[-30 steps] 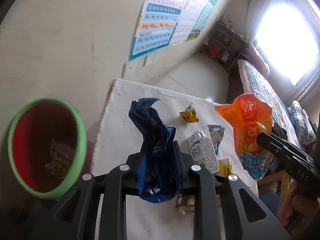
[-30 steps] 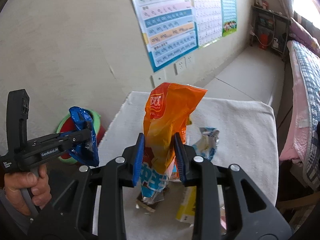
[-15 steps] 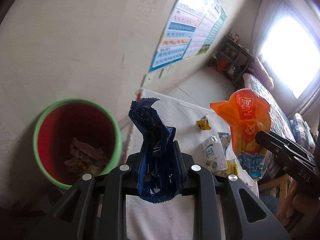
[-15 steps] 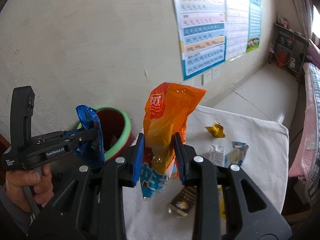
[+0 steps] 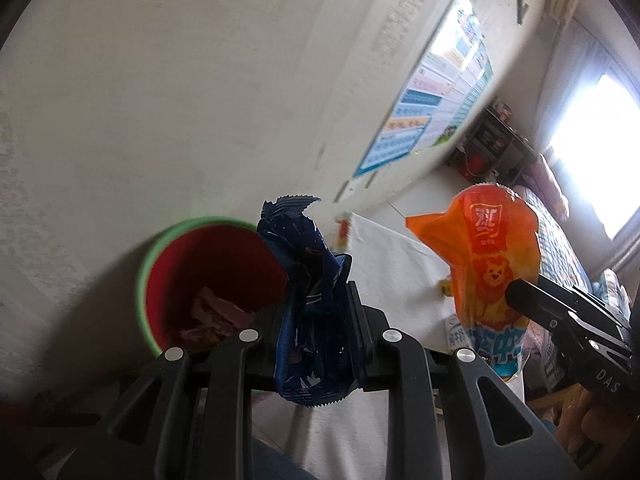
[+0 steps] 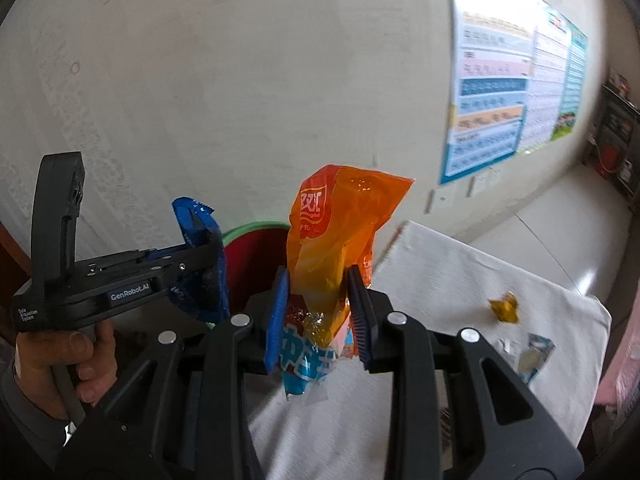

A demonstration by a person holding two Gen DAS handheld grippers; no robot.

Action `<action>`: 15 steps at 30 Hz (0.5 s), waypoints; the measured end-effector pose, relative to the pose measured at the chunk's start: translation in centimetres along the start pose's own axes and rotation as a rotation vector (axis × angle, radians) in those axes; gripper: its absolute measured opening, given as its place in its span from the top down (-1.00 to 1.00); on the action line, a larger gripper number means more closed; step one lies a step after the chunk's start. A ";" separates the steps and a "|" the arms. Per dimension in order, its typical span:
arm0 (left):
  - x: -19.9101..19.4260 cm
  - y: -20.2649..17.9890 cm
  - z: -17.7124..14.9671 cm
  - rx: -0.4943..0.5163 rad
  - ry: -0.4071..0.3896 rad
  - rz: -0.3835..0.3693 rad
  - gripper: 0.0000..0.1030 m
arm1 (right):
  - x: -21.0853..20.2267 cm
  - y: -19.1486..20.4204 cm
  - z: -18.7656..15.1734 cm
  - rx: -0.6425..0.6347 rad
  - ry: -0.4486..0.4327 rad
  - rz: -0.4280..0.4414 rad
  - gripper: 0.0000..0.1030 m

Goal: Collect trash
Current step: 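Carry the blue wrapper and orange bag to the red bin and open both grippers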

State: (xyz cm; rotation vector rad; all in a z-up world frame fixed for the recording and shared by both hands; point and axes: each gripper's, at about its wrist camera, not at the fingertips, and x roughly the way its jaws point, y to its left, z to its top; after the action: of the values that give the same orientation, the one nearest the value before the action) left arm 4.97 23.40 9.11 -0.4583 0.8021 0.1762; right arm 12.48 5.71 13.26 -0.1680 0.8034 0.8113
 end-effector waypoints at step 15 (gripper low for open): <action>1.6 6.8 1.8 -0.070 0.029 0.040 0.57 | 7.1 4.2 3.0 -0.050 0.058 0.097 0.43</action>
State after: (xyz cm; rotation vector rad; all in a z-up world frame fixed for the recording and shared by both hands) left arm 5.06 30.20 6.83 -0.5119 0.8355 0.2364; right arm 14.19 14.06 11.11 -0.1989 0.8515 0.9224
